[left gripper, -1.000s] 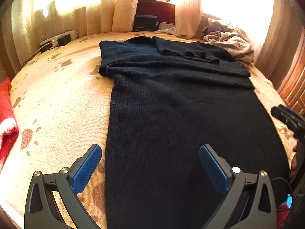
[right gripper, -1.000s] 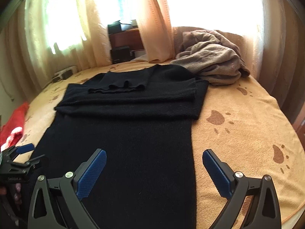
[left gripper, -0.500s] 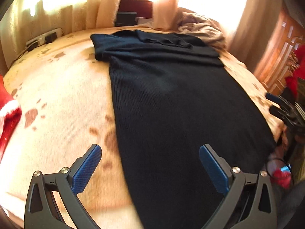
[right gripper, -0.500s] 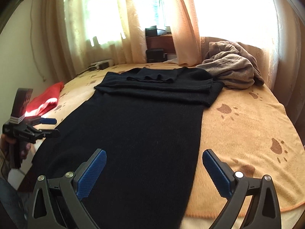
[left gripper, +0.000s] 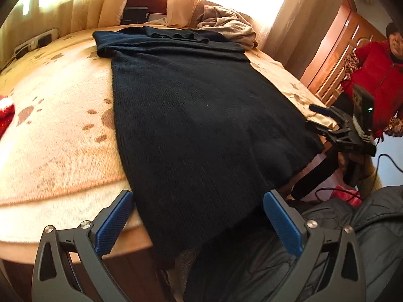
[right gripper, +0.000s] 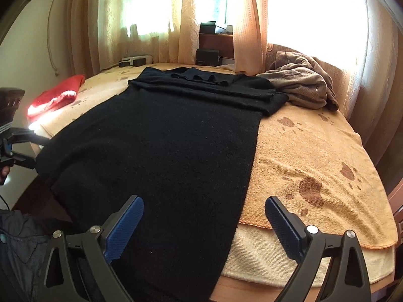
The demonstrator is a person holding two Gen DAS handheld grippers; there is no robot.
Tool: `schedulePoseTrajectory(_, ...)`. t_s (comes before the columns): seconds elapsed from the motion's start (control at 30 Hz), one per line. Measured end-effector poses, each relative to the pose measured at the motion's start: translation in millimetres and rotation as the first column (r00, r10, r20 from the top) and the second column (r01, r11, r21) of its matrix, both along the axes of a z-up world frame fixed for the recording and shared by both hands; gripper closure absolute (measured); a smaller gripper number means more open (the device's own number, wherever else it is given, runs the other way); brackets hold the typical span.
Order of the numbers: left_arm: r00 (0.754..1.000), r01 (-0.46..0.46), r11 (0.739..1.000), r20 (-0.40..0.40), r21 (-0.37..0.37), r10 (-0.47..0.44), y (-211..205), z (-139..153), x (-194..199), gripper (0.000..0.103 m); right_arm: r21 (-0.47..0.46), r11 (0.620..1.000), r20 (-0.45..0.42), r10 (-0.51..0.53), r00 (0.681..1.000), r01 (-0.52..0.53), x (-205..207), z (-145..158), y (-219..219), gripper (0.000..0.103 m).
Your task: Fold clothes
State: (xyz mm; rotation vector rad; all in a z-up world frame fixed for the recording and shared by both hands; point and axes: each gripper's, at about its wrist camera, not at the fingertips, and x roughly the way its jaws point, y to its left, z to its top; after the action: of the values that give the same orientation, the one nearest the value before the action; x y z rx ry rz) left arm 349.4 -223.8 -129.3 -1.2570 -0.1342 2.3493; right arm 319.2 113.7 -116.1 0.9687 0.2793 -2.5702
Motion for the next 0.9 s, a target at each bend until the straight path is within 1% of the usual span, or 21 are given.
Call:
schedulePoseTrajectory(0.13,1.000,-0.014,0.997,0.023,0.077,0.012,-6,0,1,0.000,0.021,1.000,-0.007,-0.005,1.000,0.005,2,-4,-4,0.005)
schedulePoseTrajectory(0.23,0.999,-0.016,0.991,0.041,0.134,0.011,-8,1,-1,0.001,0.000,1.000,0.007,-0.005,1.000,0.005,3,-6,-4,0.005)
schedulePoseTrajectory(0.27,0.999,-0.016,0.990,0.044,0.138,0.010,-7,2,-3,0.007,-0.010,1.000,0.012,-0.007,1.000,0.007,3,-6,-3,0.006)
schedulePoseTrajectory(0.3,0.999,-0.015,0.990,0.045,0.139,0.008,-6,3,-4,0.018,-0.020,1.000,0.017,-0.010,1.000,0.011,3,-5,-2,0.008)
schedulePoseTrajectory(0.33,0.999,-0.012,0.991,0.044,0.133,0.006,-5,4,-5,0.026,-0.030,0.999,0.023,-0.014,1.000,0.015,3,-5,0,0.010)
schedulePoseTrajectory(0.37,0.999,-0.012,0.992,0.046,0.125,0.006,-3,5,-6,0.042,-0.044,0.999,0.036,-0.015,0.999,0.017,3,-5,1,0.018)
schedulePoseTrajectory(0.4,0.999,-0.016,0.993,0.053,0.116,0.010,-3,4,-8,0.050,-0.058,0.998,0.049,-0.016,0.999,0.019,2,-5,4,0.028)
schedulePoseTrajectory(0.47,0.997,-0.028,0.995,0.068,0.095,0.021,-3,3,-11,0.052,-0.074,0.997,0.070,-0.023,0.997,0.028,1,-6,8,0.036)
schedulePoseTrajectory(0.5,0.997,-0.034,0.996,0.075,0.085,0.027,-2,2,-12,0.053,-0.082,0.996,0.080,-0.025,0.997,0.032,2,-7,10,0.036)
schedulePoseTrajectory(0.63,0.996,-0.043,0.995,0.082,0.087,0.035,-3,0,-12,0.052,-0.115,0.993,0.108,-0.025,0.994,0.038,7,-8,18,0.036)
schedulePoseTrajectory(0.67,0.996,-0.041,0.995,0.085,0.089,0.033,-3,0,-12,0.050,-0.114,0.993,0.111,-0.027,0.993,0.039,10,-7,19,0.036)
schedulePoseTrajectory(0.7,0.996,-0.037,0.995,0.087,0.093,0.029,-3,0,-12,0.044,-0.109,0.993,0.112,-0.029,0.993,0.042,12,-7,20,0.036)
schedulePoseTrajectory(0.73,0.996,-0.030,0.995,0.089,0.099,0.022,-2,0,-12,0.041,-0.103,0.994,0.114,-0.034,0.993,0.046,13,-7,20,0.036)
schedulePoseTrajectory(0.8,0.996,-0.022,0.994,0.092,0.107,0.012,0,0,-13,0.031,-0.087,0.995,0.121,-0.047,0.992,0.058,17,-9,21,0.036)
schedulePoseTrajectory(0.87,0.996,-0.014,0.994,0.093,0.113,0.003,2,0,-14,0.025,-0.068,0.995,0.125,-0.063,0.990,0.072,20,-11,21,0.037)
schedulePoseTrajectory(0.9,0.996,-0.013,0.994,0.089,0.107,0.004,3,1,-13,0.025,-0.060,0.995,0.119,-0.068,0.991,0.075,22,-12,21,0.039)
